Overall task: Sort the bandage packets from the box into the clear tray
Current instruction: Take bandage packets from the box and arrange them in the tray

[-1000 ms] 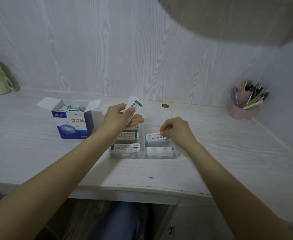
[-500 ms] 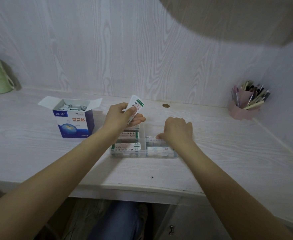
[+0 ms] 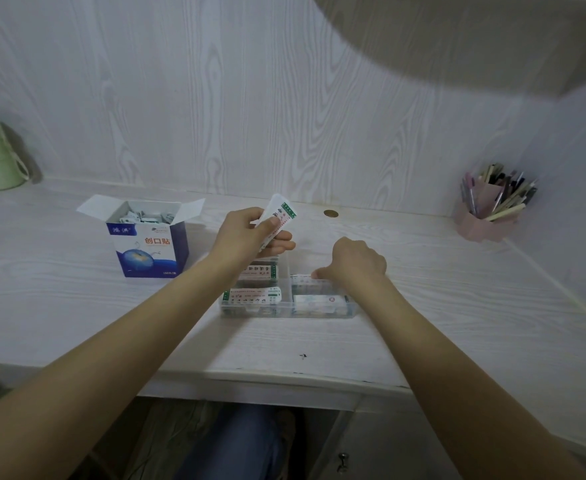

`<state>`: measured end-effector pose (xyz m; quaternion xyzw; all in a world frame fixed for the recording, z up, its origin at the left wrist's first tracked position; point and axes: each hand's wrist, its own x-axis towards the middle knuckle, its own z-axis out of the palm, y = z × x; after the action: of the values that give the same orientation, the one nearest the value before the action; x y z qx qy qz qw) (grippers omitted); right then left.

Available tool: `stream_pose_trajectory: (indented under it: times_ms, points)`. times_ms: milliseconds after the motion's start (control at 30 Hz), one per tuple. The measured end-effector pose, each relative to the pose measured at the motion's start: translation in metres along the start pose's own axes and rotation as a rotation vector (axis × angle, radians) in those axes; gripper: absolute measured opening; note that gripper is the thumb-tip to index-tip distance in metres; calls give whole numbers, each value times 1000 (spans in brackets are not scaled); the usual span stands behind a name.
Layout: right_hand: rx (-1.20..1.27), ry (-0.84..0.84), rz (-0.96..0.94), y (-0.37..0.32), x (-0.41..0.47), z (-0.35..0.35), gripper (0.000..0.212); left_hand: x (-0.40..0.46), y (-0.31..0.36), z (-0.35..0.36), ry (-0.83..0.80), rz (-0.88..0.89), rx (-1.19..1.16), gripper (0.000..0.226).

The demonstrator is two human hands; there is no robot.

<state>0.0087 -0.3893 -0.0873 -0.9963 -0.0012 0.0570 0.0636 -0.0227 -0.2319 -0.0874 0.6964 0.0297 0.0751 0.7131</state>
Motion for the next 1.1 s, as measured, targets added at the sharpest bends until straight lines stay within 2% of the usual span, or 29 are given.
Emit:
stream_pose_trajectory:
  times_ms: [100,200,267,333,433,600,767,933,1033,1100]
  points:
    - [100,76,-18,5,-2,-6,34,0,-1,1,-18,-18,-9,12]
    - [578,47,-172,9,-4,-17,22,-1,-3,1,-47,-35,-19,7]
    - [828,-37,-283,7,-9,-20,29,-3,-4,3,-90,-50,-21,8]
    - [887,9,-336,4,-9,-15,30,-5,-4,6,-163,-65,0,14]
    - [990,129,-333,3,-5,-9,15,-8,-3,11,-234,-96,3,21]
    - [1000,204,-314,15,-2,0,7,-6,-1,8,-72,-73,56,24]
    - [884,256,-147,34,4,13,8,-1,-3,0,74,-28,25,23]
    - [568,174,-95,32,7,20,7,-1,-3,-1,74,17,23,22]
    - [440,135,-110,25,7,19,2,-2,-3,0,55,26,19,19]
    - [387,107,-114,22,7,19,7,-3,-3,1,50,29,15,18]
